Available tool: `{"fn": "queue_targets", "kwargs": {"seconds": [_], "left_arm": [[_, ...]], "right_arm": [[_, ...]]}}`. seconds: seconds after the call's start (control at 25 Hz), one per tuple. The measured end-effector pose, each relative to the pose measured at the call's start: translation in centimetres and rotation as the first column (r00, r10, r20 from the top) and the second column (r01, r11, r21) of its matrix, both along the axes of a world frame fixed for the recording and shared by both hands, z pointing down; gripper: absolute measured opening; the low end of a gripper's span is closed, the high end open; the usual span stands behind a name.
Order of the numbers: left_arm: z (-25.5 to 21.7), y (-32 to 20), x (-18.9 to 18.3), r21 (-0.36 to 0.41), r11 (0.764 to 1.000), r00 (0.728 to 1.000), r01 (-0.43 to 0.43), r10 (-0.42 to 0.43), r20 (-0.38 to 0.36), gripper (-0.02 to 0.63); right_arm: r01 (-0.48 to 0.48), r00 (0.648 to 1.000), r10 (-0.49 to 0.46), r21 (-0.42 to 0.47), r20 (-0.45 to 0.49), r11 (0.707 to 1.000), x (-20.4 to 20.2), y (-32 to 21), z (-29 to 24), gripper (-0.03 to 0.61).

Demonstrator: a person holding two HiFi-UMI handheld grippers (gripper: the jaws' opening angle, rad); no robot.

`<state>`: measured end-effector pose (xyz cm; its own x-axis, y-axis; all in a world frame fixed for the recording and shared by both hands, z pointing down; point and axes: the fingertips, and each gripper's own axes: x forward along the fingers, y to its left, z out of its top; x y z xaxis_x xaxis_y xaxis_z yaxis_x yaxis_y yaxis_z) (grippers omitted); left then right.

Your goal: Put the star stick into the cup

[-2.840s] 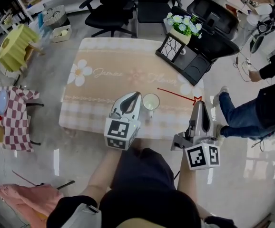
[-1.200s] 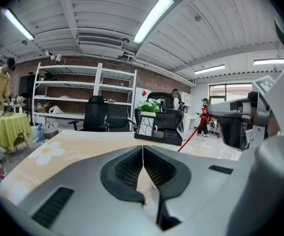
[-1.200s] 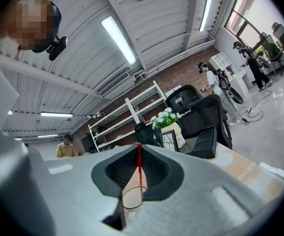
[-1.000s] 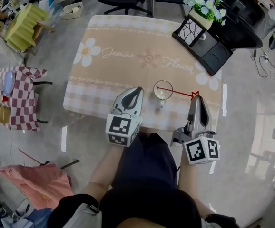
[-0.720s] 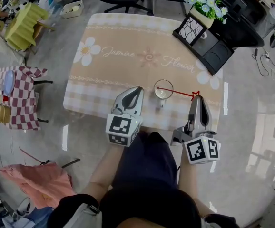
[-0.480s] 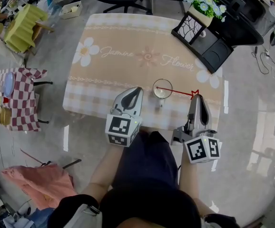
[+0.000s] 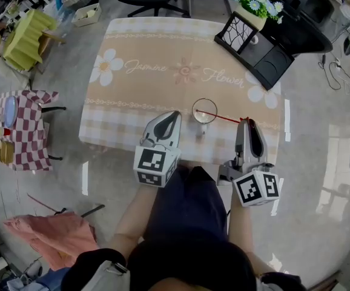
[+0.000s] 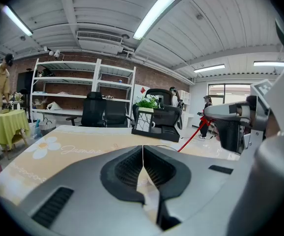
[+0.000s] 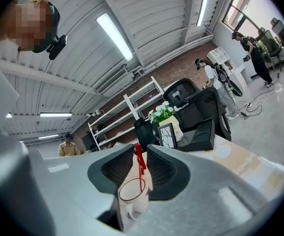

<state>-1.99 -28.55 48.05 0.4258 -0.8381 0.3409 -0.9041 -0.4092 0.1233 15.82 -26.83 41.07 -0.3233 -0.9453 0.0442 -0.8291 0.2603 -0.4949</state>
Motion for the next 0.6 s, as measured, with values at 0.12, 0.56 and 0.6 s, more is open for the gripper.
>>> {"fn": "queue_targets", "kwargs": {"seconds": [0.12, 0.56, 0.6], "left_arm": [[0.1, 0.2, 0.2, -0.002, 1.000, 1.000, -0.004, 0.004, -0.002, 0.012], [-0.8, 0.0, 1.6, 0.018, 0.999, 0.999, -0.038, 0.038, -0.009, 0.012], [-0.9, -0.1, 1.8, 0.021, 0.999, 0.999, -0.043, 0.043, -0.010, 0.012]], "right_arm": [[0.012, 1.000, -0.012, -0.002, 0.000, 1.000, -0.2, 0.2, 0.0, 0.113], [-0.014, 1.000, 0.013, 0.042, 0.024, 0.999, 1.2, 0.8, -1.9, 0.163], [-0.022, 0.999, 0.021, 0.049, 0.030, 0.999, 1.4, 0.8, -2.2, 0.163]]}}
